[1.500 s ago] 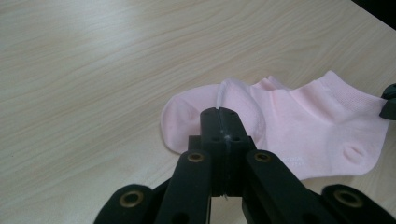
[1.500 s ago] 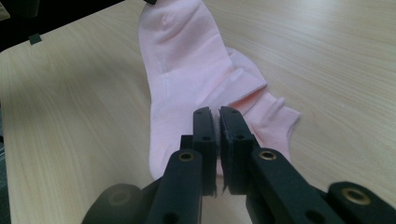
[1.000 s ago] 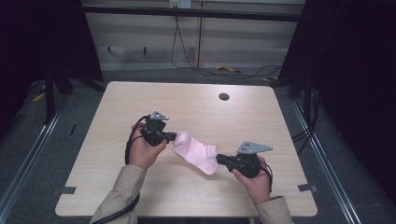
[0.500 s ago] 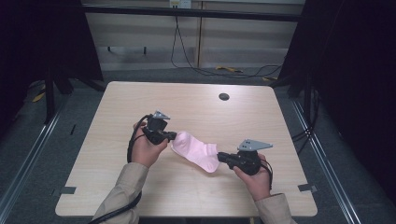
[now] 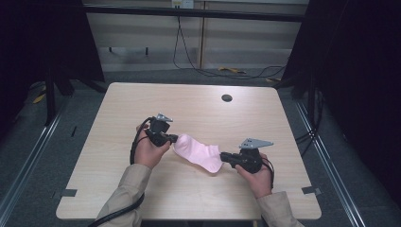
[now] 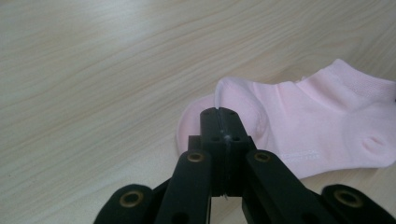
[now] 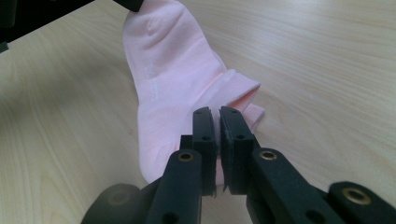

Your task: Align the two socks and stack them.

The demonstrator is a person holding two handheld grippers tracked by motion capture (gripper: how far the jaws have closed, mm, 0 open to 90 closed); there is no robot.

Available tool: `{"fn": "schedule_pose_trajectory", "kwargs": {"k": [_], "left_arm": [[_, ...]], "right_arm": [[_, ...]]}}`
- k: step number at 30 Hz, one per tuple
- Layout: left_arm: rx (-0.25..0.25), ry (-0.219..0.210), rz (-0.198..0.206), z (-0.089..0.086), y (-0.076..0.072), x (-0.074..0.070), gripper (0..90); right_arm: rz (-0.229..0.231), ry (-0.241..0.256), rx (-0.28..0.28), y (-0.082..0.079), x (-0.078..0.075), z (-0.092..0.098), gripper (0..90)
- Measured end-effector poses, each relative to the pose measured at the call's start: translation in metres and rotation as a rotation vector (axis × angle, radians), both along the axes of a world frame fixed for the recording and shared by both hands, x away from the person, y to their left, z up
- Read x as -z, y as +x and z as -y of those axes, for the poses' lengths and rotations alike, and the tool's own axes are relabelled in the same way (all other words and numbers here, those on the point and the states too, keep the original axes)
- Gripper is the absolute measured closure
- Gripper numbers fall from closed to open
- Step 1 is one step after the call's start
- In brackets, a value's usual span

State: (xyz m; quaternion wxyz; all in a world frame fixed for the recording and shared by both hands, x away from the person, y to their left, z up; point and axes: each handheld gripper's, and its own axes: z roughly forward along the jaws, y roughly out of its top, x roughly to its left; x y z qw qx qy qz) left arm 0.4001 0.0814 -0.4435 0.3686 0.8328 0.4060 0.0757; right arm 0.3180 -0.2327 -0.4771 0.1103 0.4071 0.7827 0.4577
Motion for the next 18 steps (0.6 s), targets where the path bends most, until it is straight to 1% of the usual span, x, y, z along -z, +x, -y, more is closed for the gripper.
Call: {"fn": "schedule_pose_trajectory", "kwargs": {"k": [4,6,9,11,13,15,18], "left_arm": [[-0.01,0.008,-0.007,-0.002,0.002,0.007,90.0],[-0.014,0.022,-0.006,-0.001,0.002,0.01,90.0],[-0.018,0.018,-0.004,0.0,0.003,0.012,90.0],[-0.017,0.028,-0.001,0.002,0.003,0.013,90.0],[-0.014,0.037,-0.002,0.003,0.004,0.016,90.0],[-0.017,0.034,-0.003,0.004,0.004,0.018,90.0],[-0.024,0.042,-0.002,0.004,0.005,0.019,90.0]], "right_arm": [[-0.014,-0.005,0.003,0.002,0.004,0.001,85.3],[-0.018,-0.009,0.004,0.002,0.006,0.001,85.1],[-0.021,-0.021,0.007,0.003,0.009,0.001,85.1],[-0.02,-0.025,0.014,0.004,0.011,0.001,85.1],[-0.03,-0.029,0.017,0.004,0.013,0.001,85.0],[-0.03,-0.03,0.02,0.004,0.013,0.001,84.9],[-0.032,-0.035,0.014,0.004,0.014,0.001,84.9]]}}
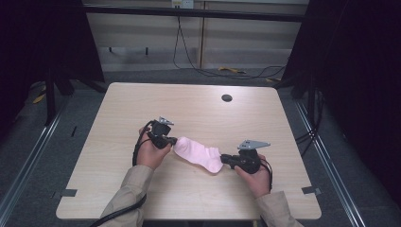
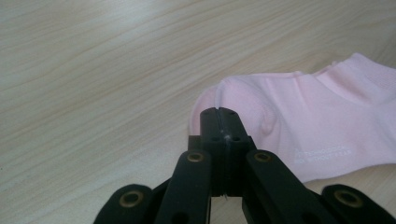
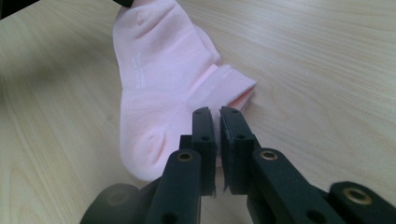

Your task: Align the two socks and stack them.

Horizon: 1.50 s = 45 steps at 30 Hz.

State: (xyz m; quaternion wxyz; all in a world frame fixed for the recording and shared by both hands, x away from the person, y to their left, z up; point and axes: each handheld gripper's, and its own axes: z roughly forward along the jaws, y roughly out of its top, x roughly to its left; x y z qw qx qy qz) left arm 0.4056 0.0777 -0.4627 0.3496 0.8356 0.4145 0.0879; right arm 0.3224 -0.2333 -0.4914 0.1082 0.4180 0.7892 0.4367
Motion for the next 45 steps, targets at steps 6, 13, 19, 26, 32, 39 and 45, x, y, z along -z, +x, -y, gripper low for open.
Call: {"fn": "schedule_pose_trajectory", "kwargs": {"k": [6,13,19,26,32,39,45], "left_arm": [[-0.01,-0.003,0.01,0.002,0.003,0.001,90.0],[-0.006,0.0,0.022,0.001,0.006,-0.007,90.0],[-0.007,-0.001,0.016,0.002,0.007,-0.005,90.0],[0.002,-0.021,0.024,0.0,0.006,-0.015,90.0],[-0.004,-0.007,0.025,-0.002,0.009,-0.015,90.0],[-0.007,0.02,0.012,0.002,0.012,0.001,90.0],[-0.013,0.027,0.01,0.002,0.012,0.004,90.0]], "right_arm": [[0.002,-0.011,0.006,0.0,0.001,-0.001,84.6],[0.011,-0.005,-0.001,0.0,-0.001,-0.002,84.8],[0.003,-0.015,-0.002,-0.001,0.001,-0.003,84.9],[0.018,0.012,0.0,-0.002,-0.006,0.0,84.9],[0.021,0.023,-0.002,-0.002,-0.008,-0.001,84.9],[0.0,-0.014,-0.003,0.001,0.002,-0.004,84.9],[0.003,-0.02,-0.001,0.002,0.003,-0.004,84.8]]}}
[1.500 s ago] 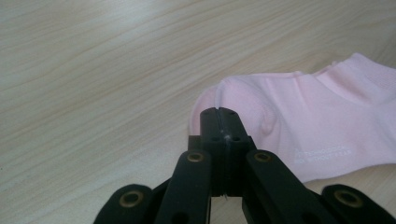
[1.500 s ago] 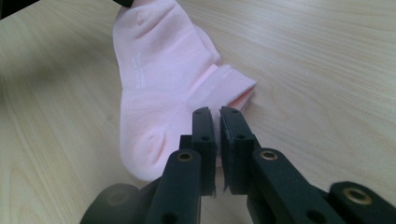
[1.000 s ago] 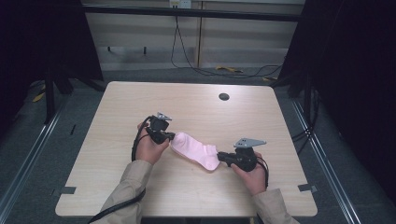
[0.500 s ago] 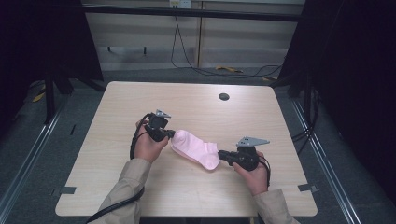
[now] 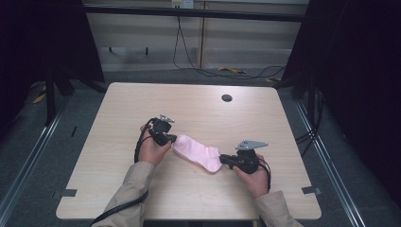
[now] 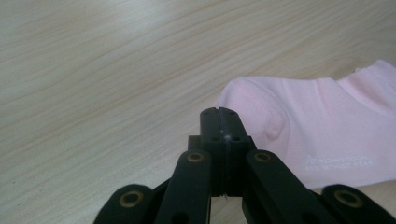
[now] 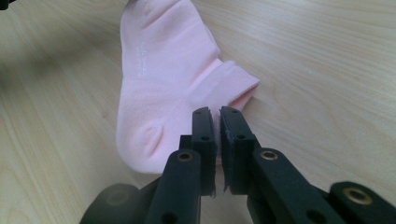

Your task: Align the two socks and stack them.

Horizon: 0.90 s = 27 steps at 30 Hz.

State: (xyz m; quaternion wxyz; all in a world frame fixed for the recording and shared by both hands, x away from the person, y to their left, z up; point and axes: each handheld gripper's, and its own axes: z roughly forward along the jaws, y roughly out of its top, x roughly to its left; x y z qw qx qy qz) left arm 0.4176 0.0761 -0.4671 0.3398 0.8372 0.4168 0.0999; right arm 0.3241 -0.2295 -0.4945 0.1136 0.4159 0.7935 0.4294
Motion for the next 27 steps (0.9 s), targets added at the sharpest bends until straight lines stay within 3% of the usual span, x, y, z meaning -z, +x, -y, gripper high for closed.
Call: {"fn": "schedule_pose_trajectory", "kwargs": {"k": [8,11,15,19,24,27], "left_arm": [[0.002,0.007,0.009,0.0,0.001,0.002,90.0],[0.0,0.006,0.007,0.0,0.0,0.003,90.0],[0.0,-0.001,0.01,-0.002,0.0,0.003,90.0],[-0.001,0.002,0.007,-0.002,0.0,0.004,90.0],[-0.001,0.0,0.002,0.0,0.0,0.007,90.0],[-0.001,0.0,0.0,-0.001,-0.001,0.007,90.0]], "right_arm": [[0.005,-0.023,0.002,0.002,0.003,-0.001,83.3],[0.029,-0.044,0.018,0.001,0.002,0.0,77.1],[0.048,-0.045,0.031,-0.001,0.0,0.001,75.8],[0.068,-0.046,0.008,-0.004,-0.004,-0.002,77.3],[0.079,-0.085,-0.053,-0.007,-0.002,-0.014,77.6],[0.079,-0.087,-0.055,-0.006,0.001,-0.017,75.4]]}}
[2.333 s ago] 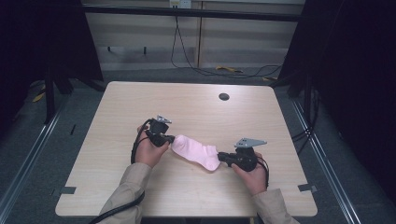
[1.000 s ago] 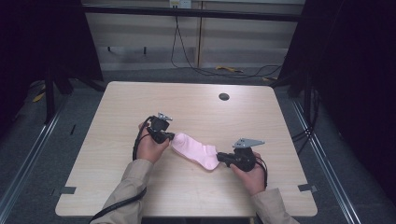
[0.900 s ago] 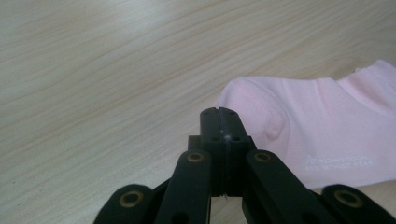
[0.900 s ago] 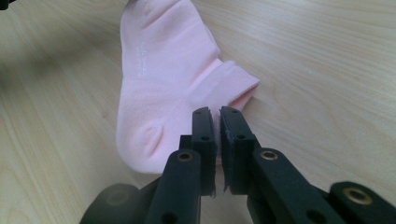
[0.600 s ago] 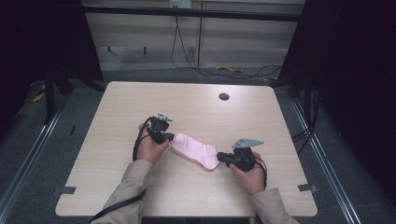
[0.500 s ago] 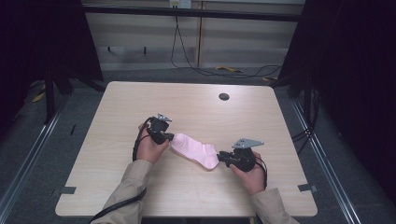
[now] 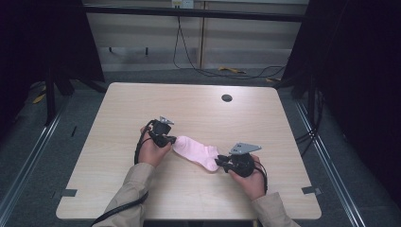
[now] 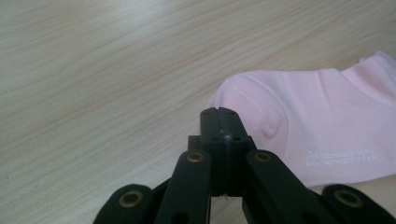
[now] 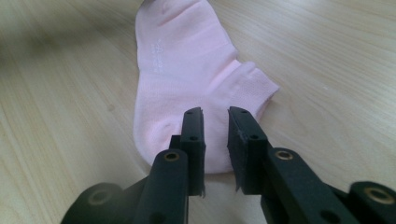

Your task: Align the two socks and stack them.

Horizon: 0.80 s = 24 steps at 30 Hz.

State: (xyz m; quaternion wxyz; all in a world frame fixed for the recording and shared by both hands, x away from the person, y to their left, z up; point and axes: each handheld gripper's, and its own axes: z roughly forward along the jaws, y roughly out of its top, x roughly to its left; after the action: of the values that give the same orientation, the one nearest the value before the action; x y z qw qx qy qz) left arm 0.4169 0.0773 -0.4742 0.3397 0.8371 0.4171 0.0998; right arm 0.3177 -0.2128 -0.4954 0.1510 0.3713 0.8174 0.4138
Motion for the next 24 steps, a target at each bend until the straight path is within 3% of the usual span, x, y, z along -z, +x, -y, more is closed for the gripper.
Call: {"fn": "schedule_pose_trajectory", "kwargs": {"k": [4,5,9,16,24], "left_arm": [[0.001,-0.012,0.01,-0.002,0.0,-0.004,90.0],[-0.004,-0.013,0.014,-0.003,-0.001,-0.006,90.0],[-0.009,-0.013,0.003,-0.003,-0.001,-0.003,90.0],[0.0,-0.01,-0.012,-0.001,-0.002,0.001,90.0],[0.0,-0.032,-0.003,-0.008,-0.004,-0.005,90.0]], "right_arm": [[0.015,0.004,0.015,0.001,-0.001,0.004,74.9],[0.02,0.02,0.04,0.002,-0.003,0.008,74.7],[0.009,0.022,0.07,0.004,-0.002,0.013,75.8],[-0.026,-0.019,0.048,0.011,0.005,0.008,83.0],[-0.005,0.008,0.052,0.012,-0.005,0.009,88.7]]}}
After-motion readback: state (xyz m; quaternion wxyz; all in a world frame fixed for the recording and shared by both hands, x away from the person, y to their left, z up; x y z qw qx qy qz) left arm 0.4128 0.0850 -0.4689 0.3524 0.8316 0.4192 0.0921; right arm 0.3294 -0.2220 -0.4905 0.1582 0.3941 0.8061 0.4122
